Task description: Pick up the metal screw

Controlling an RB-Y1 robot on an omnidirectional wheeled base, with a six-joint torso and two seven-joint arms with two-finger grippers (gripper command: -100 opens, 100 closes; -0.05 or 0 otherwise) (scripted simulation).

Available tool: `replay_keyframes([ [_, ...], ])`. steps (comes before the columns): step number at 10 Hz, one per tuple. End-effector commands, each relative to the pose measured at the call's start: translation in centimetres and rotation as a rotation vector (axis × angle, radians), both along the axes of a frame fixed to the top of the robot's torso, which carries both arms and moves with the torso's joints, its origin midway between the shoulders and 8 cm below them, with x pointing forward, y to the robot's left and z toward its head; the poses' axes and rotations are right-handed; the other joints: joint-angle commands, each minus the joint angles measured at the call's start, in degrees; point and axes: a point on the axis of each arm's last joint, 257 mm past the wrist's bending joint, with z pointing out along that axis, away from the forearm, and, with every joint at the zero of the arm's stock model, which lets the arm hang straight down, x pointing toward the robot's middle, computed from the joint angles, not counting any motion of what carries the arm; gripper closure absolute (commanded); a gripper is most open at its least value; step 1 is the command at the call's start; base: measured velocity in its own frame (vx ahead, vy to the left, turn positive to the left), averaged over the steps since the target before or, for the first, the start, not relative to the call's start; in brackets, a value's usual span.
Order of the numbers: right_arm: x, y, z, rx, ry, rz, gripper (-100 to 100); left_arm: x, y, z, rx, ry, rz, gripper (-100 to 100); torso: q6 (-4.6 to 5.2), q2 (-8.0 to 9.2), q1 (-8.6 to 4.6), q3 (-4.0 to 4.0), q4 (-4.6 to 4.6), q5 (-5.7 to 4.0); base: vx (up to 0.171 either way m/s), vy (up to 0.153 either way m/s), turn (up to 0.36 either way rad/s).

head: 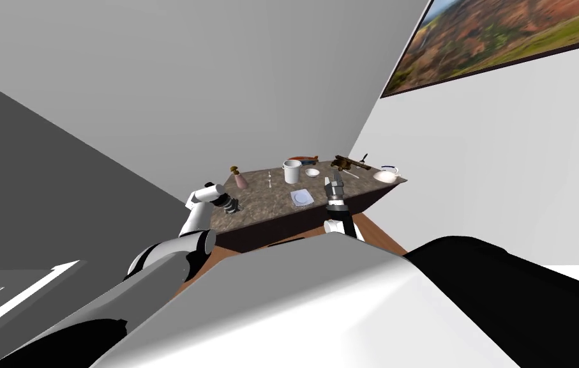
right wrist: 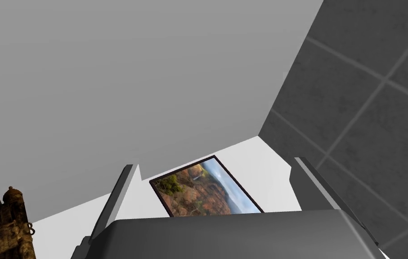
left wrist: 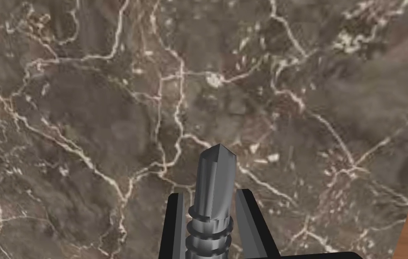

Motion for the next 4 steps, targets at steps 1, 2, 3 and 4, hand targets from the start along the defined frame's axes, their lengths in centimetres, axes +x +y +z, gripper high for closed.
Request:
replay_keyframes([
  [1, 0.0, 0.0, 0.0, 0.0, 0.0, 0.0, 0, 0.33, -1.68, 0.38, 0.0, 0.001, -0.019, 100, 0.0, 0.0, 0.0, 0.0, 0.0, 0.0, 0.023, 0.041, 0.11],
  [2, 0.0, 0.0, 0.0, 0.0, 0.0, 0.0, 0, 0.52, -2.65, 0.63, 0.0, 0.001, -0.032, 100, 0.02, 0.0, -0.03, 0.0, 0.0, -0.01, 0.024, 0.037, 0.116],
  [3, 0.0, 0.0, 0.0, 0.0, 0.0, 0.0, 0, 0.47, -2.15, 0.47, 0.0, -0.001, -0.025, 100, 0.0, 0.01, -0.04, 0.01, 0.0, -0.01, 0.013, 0.013, 0.017],
  [4, 0.0, 0.0, 0.0, 0.0, 0.0, 0.0, 0, 0.44, -2.26, 0.52, 0.0, 0.0, -0.025, 0, 0.01, 0.04, -0.09, 0.02, 0.0, -0.02, 0.0, 0.0, 0.0],
])
